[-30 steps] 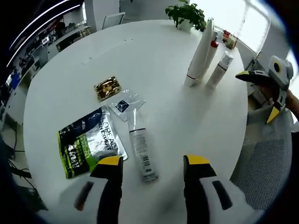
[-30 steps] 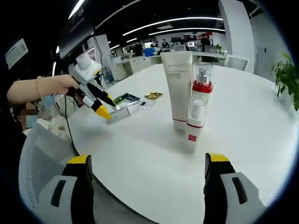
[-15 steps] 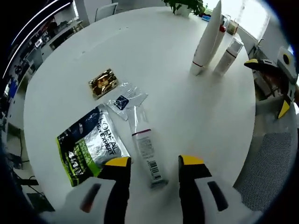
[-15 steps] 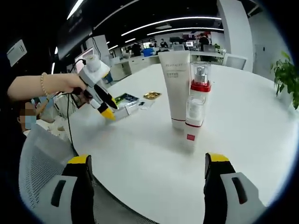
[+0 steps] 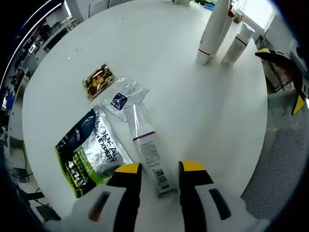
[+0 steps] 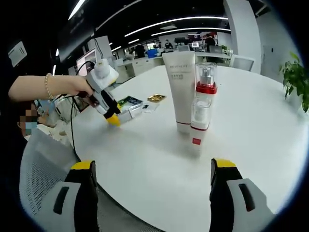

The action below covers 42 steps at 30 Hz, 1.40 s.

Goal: Arrange the skincare products in the storage area until every visible bottle or jar stands upright without overlapping.

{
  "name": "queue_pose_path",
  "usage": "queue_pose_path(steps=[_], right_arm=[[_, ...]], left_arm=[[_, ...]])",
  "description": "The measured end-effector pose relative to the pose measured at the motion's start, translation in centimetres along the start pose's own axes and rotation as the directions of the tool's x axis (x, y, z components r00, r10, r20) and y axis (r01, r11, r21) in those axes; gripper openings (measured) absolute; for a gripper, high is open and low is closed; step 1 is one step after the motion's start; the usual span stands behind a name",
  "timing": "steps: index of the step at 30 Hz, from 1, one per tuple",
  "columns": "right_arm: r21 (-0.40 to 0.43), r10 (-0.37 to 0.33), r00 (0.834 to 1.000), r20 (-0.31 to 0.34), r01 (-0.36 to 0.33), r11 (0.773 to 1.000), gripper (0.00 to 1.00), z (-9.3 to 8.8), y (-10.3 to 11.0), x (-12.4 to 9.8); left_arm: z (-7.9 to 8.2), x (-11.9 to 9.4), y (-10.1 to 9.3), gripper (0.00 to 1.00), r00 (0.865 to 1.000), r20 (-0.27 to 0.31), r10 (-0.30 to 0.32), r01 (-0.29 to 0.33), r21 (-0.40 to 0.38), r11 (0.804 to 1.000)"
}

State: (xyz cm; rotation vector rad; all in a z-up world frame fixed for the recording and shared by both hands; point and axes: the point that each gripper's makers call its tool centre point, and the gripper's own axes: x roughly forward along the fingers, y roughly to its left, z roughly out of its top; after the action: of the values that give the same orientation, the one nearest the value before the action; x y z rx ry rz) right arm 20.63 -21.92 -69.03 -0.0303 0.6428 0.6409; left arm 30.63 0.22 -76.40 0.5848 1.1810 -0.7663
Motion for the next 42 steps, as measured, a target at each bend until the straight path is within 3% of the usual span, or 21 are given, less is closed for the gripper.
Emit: queue_pose_path(steps=[14,23,35,42], right_arm=[[0.001,0.003,1.000,-0.005,-0.003,1.000,0.98,-0.2,0.0,0.1],[-0.001,0.005,1.000,-0.010,-0.005,1.000,0.98,-0.2,0.1,0.0],[-0.005,0.009,1.000,-0.010,-0.009,1.000,0.97,-0.2,0.3,0.0],[-0.010,0.017,1.000,-0.014,-0.017,1.000,0.97,-0.2,0.5,0.0]], left_arm=[[-0.1,0.4,0.1,0.28,1.000,-0.022,0.006,-0.005,0.016,1.000],[-0.1,0.3,0.3,0.24,1.000,0.000,-0.001,0.001,-0.010,1.000],[-0.2,-1.1,-0.6,0.21,0.993,0.097,-0.063,0.076,-0.138,0.988],[0.3,-2.0,-1.0,0.20,0.977,0.185,-0.108,0.155,-0.259,0.953]])
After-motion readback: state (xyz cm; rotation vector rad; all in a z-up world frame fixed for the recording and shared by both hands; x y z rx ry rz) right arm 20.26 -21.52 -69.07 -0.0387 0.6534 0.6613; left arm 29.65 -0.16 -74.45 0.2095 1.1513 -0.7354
